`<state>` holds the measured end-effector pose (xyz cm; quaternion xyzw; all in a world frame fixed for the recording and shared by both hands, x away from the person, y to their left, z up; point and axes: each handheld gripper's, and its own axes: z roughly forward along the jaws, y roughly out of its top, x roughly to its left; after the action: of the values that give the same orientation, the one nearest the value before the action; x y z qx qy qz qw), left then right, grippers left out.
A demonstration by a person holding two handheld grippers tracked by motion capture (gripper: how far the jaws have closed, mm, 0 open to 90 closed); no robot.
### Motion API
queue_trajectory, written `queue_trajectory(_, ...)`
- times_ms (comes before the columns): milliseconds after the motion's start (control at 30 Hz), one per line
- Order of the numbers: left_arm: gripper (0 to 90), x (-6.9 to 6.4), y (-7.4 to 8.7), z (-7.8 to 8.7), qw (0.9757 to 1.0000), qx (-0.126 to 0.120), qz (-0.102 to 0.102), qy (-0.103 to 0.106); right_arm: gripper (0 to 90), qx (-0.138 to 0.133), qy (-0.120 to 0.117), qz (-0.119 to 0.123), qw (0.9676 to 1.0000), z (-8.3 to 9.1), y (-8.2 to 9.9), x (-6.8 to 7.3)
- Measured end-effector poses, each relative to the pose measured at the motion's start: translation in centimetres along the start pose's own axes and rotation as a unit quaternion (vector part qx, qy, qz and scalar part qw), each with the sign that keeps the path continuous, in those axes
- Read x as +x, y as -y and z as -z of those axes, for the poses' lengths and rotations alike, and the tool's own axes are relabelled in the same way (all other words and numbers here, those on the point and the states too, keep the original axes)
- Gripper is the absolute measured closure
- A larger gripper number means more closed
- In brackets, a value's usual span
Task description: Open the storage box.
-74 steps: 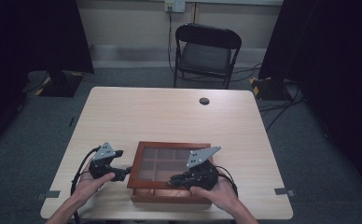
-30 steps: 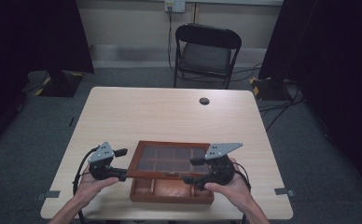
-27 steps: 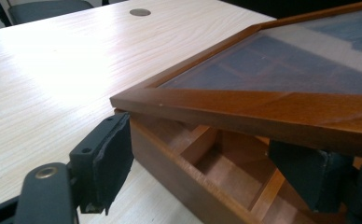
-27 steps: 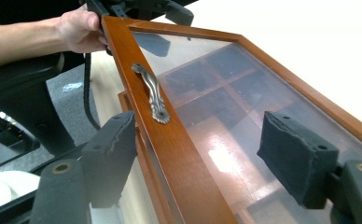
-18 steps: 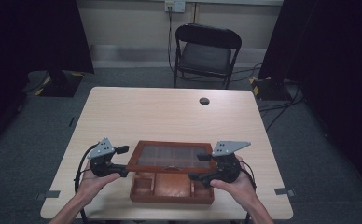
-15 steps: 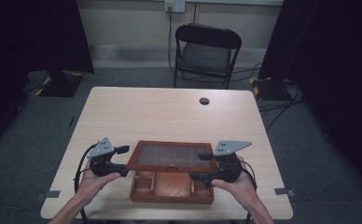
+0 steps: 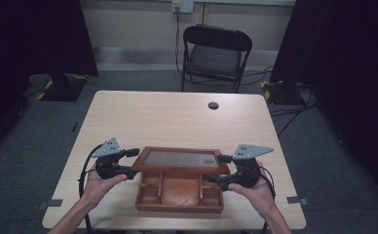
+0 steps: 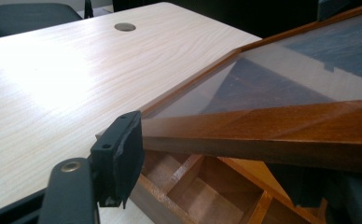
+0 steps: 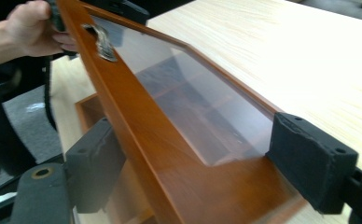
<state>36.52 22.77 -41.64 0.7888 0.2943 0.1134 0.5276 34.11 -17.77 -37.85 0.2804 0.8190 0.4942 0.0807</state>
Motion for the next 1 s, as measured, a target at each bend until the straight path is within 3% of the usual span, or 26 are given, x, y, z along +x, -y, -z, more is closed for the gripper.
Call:
queue_trajectory(267,33.5,0.1,-0.3,-0.3,1.0,-0.006,0.006,0.0,19.4,-0.005,0.017,-0.014,0.9998,0.1,0.2,-1.0)
queue_trajectory(500,35.2,0.3,-1.4,-0.4,1.0,0.0,0.001,-0.007,27.1,-0.025,0.037,-0.021,0.9988,0.0,-0.1,-1.8)
queue_trajectory(667,35.7,0.6,-1.7,-0.9,1.0,0.002,0.007,-0.004,29.5,-0.028,0.02,-0.028,0.999,-0.2,-0.5,-2.4)
queue_trajectory(1000,39.2,0.5,-2.7,-1.6,1.0,-0.002,0.005,0.006,33.8,-0.037,0.017,-0.044,0.9982,-0.4,-1.0,-3.2)
